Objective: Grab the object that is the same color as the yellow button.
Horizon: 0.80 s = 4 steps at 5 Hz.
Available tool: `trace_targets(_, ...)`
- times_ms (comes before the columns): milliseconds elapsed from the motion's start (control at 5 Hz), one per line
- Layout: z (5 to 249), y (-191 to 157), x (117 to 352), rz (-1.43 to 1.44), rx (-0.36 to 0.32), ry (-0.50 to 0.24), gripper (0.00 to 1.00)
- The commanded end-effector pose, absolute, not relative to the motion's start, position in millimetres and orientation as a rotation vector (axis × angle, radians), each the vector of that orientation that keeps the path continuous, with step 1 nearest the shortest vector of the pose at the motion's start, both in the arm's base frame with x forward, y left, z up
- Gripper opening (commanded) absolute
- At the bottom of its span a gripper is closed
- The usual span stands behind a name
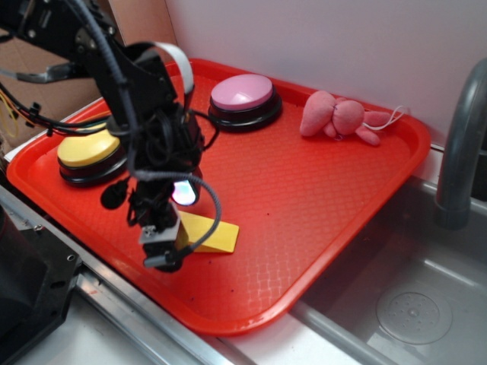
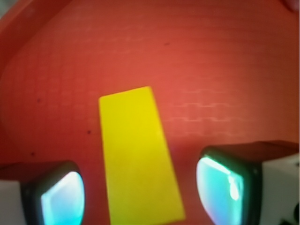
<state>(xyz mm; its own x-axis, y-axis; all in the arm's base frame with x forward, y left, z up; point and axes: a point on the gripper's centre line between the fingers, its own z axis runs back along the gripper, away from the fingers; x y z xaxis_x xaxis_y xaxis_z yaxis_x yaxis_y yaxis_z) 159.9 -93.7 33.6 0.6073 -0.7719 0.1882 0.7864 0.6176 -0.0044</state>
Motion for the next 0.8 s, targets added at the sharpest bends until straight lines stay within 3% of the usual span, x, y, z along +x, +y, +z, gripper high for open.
trace_targets(0,25,-90,163,-0.859,-0.017,-0.141,0.0)
trace_targets(400,29,-82,165,-0.796,0.022,-0.123,0.0)
trace_targets(600,59,-72,172,-0.634,0.019,-0.082,0.0)
